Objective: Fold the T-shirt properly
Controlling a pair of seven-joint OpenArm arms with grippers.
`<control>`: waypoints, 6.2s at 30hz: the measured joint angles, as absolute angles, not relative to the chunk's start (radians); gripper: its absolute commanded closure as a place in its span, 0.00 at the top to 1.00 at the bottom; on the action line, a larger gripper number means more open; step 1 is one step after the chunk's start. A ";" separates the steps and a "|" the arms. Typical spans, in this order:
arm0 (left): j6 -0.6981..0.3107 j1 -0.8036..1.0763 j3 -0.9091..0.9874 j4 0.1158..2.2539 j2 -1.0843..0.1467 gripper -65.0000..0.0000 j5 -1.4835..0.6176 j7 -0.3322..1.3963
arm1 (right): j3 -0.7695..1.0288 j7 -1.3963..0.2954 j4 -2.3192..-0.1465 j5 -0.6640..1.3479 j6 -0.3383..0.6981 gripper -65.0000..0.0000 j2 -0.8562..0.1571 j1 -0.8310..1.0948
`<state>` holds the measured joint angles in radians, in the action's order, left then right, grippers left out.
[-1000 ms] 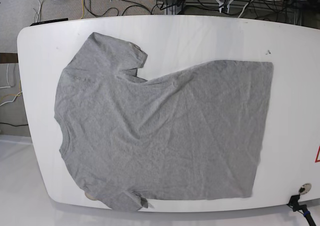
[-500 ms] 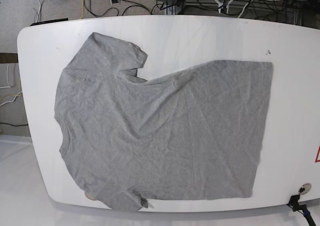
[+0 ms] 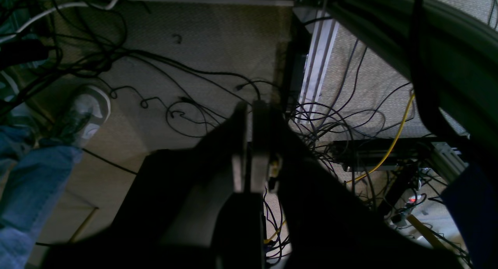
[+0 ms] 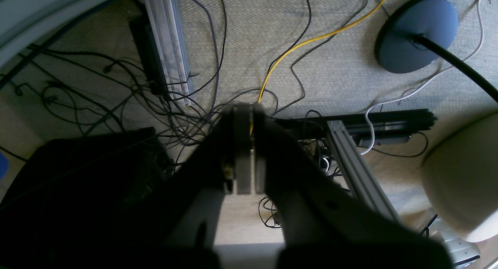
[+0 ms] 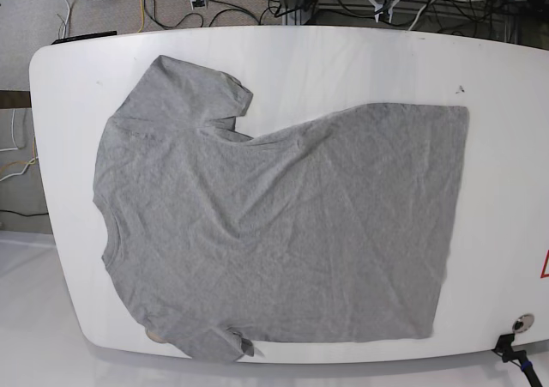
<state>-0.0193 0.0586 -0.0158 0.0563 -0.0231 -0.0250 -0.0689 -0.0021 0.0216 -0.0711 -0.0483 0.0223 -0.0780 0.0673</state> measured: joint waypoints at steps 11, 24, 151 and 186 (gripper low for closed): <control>-0.046 0.182 -0.014 0.129 -0.065 0.00 -0.038 -0.070 | -0.007 0.018 -0.084 -0.049 0.026 0.00 -0.096 0.117; -0.094 0.421 -0.020 0.588 -0.160 0.00 -0.100 0.001 | -0.052 0.003 -0.387 -0.044 0.060 0.00 -0.227 0.385; -0.369 0.352 0.500 1.488 -0.209 0.20 -0.855 0.756 | 0.527 -0.525 -1.913 0.685 0.212 0.27 -0.246 0.794; -0.371 0.348 0.503 1.470 -0.213 0.20 -0.857 0.721 | 0.529 -0.450 -1.633 0.715 0.236 0.32 -0.197 0.554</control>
<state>-0.3710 0.3485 0.5030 1.4700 -0.2134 -0.8574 0.7212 0.5285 -0.4496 -1.6325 0.7147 0.2363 -0.1970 0.5545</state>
